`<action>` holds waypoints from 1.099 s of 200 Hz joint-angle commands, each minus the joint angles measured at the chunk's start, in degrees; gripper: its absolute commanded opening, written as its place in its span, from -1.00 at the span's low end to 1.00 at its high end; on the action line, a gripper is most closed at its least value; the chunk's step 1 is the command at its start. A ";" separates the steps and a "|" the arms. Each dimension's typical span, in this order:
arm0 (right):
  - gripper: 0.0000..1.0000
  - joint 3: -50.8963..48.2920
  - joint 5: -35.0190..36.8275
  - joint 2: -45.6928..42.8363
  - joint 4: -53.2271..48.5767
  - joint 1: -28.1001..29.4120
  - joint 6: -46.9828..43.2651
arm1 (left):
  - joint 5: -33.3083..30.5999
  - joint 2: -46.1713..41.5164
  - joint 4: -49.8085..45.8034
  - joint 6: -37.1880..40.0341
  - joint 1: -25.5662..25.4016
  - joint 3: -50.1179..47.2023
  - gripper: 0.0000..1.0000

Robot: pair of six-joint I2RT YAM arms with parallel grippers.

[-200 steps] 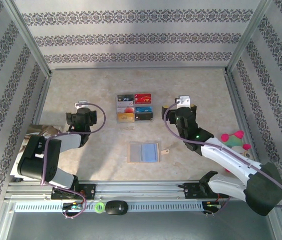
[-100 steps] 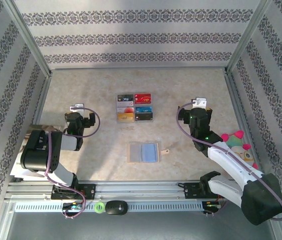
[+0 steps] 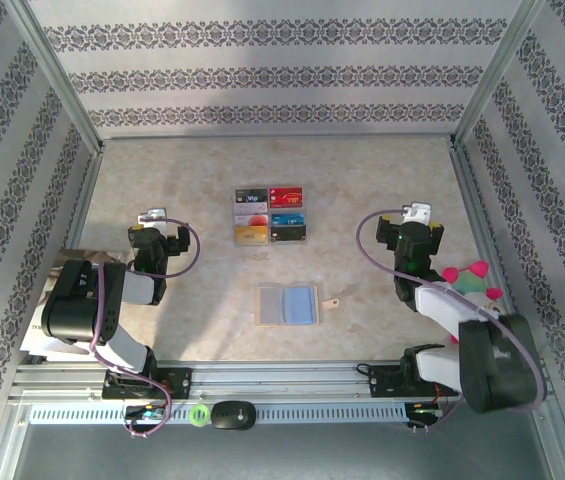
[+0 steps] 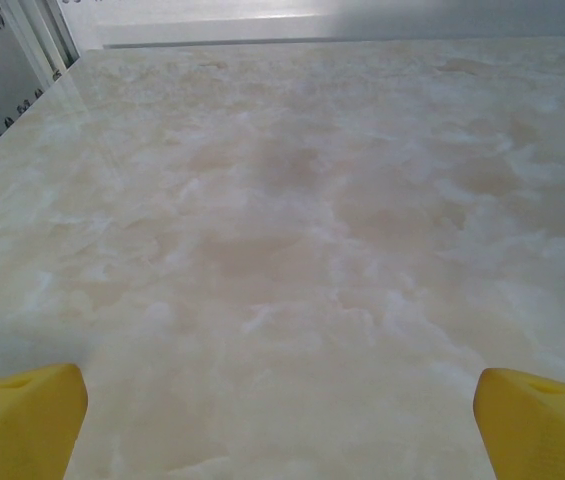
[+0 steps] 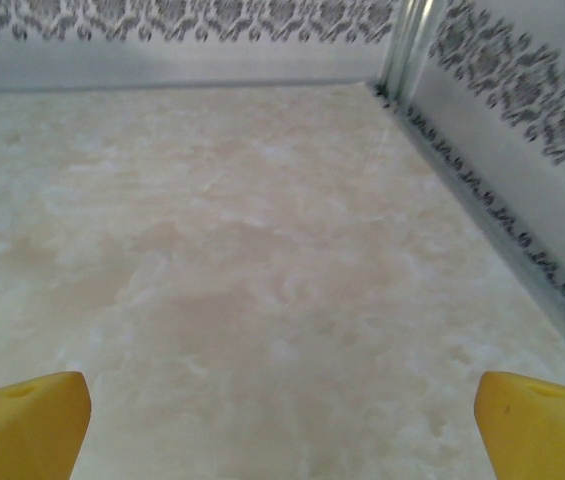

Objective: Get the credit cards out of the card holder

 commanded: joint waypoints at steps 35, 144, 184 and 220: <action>0.97 -1.04 -5.04 12.58 22.37 -1.51 -2.36 | 1.05 0.30 2.02 -0.32 -0.15 0.78 0.99; 0.96 -0.60 -7.06 15.21 22.16 -3.43 -0.43 | 1.20 0.25 2.03 -0.27 -0.15 0.86 0.99; 0.96 -0.60 -7.05 15.17 22.16 -3.45 -0.46 | 1.20 0.32 1.88 -0.23 -0.15 0.91 0.99; 0.97 -0.60 -7.06 15.17 22.16 -3.45 -0.47 | 1.20 0.30 1.78 -0.24 -0.15 0.96 0.99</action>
